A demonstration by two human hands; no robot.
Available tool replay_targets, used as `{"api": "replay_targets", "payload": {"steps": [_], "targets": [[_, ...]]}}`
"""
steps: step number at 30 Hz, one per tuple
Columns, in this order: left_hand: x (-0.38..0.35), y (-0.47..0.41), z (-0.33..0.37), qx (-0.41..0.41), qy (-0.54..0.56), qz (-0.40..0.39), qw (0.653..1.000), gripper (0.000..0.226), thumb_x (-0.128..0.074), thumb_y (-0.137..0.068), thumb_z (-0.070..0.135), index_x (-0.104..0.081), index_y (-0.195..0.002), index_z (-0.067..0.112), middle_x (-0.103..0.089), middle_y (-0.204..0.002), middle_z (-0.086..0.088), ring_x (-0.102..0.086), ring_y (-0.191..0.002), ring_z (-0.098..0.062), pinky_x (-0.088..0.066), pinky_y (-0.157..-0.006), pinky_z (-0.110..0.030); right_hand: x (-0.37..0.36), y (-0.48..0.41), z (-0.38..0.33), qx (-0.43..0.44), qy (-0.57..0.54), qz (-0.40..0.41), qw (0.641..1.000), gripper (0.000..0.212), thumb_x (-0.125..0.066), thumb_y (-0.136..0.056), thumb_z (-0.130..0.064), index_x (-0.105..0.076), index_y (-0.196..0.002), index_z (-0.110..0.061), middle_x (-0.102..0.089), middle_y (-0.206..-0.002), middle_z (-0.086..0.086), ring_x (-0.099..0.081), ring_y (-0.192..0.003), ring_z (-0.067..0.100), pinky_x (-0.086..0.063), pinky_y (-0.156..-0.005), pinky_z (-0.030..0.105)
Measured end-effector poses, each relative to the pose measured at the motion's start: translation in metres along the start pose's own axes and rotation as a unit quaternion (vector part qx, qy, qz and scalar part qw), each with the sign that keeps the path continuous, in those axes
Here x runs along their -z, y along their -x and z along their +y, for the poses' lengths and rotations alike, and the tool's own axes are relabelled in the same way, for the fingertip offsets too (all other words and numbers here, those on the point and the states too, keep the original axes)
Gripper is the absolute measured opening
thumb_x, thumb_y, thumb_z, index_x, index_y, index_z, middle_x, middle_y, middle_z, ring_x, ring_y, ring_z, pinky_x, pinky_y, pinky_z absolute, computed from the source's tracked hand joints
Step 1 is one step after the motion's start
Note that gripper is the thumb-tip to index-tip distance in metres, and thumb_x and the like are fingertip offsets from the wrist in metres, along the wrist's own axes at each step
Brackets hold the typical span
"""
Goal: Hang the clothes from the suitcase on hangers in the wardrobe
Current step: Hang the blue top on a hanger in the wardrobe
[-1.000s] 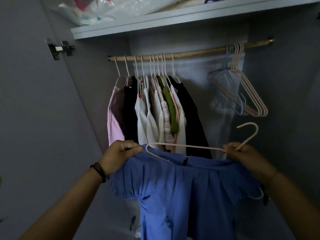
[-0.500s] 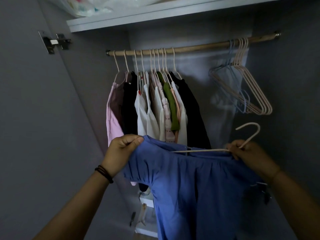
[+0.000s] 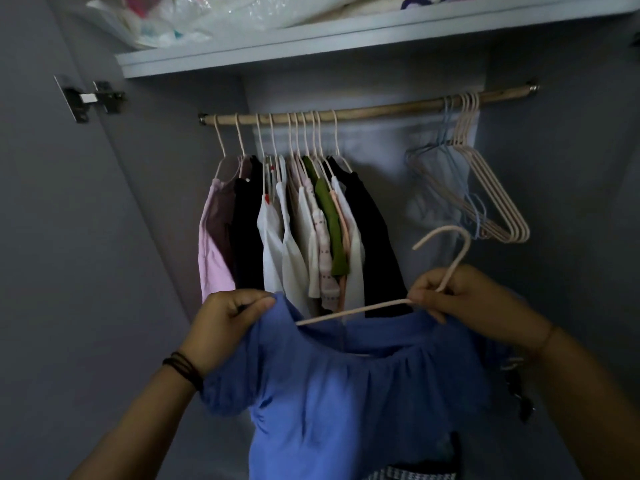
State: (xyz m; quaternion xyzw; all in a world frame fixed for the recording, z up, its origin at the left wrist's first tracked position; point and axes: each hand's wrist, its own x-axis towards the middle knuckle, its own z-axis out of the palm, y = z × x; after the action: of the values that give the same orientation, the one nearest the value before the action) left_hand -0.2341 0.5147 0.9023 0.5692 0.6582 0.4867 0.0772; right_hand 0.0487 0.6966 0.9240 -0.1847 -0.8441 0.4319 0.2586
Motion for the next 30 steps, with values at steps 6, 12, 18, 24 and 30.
{"api": "replay_targets", "payload": {"steps": [6,12,18,24,30], "targets": [[0.010,0.006,-0.005,0.031,0.011,-0.041,0.999,0.020,-0.063,-0.079,0.025,-0.074,-0.086,0.040,-0.074,-0.088,0.016,-0.068,-0.086,0.000,-0.054,-0.083,-0.021,0.011,-0.002,-0.003,-0.006,-0.002,-0.008,1.000,0.037,-0.057,-0.090,-0.008,-0.068,-0.064,-0.033,-0.048,-0.046,-0.001,-0.044,-0.049,0.006,-0.039,-0.056,0.021],[-0.032,0.011,0.009,-0.029,-0.006,-0.106,0.994,0.037,-0.063,-0.085,0.014,-0.073,-0.079,0.049,-0.070,-0.085,0.028,-0.064,-0.084,0.008,-0.048,-0.078,-0.008,-0.033,-0.016,-0.007,-0.013,0.028,-0.095,0.995,0.017,-0.058,-0.091,-0.009,-0.067,-0.082,0.002,-0.055,-0.050,-0.003,-0.050,-0.050,0.006,-0.044,-0.059,0.019],[-0.011,0.010,-0.013,-0.028,-0.103,-0.131,0.986,0.022,-0.051,-0.086,0.060,-0.064,-0.092,0.043,-0.069,-0.093,0.024,-0.062,-0.091,0.007,-0.048,-0.080,-0.015,-0.016,-0.022,-0.006,-0.053,-0.022,0.037,0.998,0.017,-0.060,-0.089,-0.009,-0.067,-0.074,-0.008,-0.051,-0.044,-0.007,-0.045,-0.045,0.002,-0.037,-0.050,0.016],[-0.024,0.006,-0.012,-0.067,-0.095,-0.123,0.986,0.031,-0.046,-0.089,0.052,-0.064,-0.080,0.028,-0.067,-0.079,0.012,-0.063,-0.079,-0.002,-0.050,-0.076,-0.023,-0.035,-0.028,-0.016,-0.024,-0.035,0.024,0.999,0.009,-0.061,-0.088,-0.009,-0.068,-0.081,-0.006,-0.059,-0.052,-0.002,-0.053,-0.051,0.007,-0.044,-0.054,0.016],[0.004,0.005,-0.017,-0.074,-0.059,-0.058,0.994,0.041,-0.048,-0.082,0.065,-0.066,-0.076,0.028,-0.068,-0.081,0.013,-0.063,-0.079,0.000,-0.043,-0.073,-0.009,0.005,-0.010,0.009,-0.046,0.055,-0.005,0.997,0.033,-0.060,-0.078,-0.041,-0.061,-0.110,-0.035,-0.067,-0.108,-0.013,-0.060,-0.103,-0.004,-0.045,-0.090,0.013]]}}
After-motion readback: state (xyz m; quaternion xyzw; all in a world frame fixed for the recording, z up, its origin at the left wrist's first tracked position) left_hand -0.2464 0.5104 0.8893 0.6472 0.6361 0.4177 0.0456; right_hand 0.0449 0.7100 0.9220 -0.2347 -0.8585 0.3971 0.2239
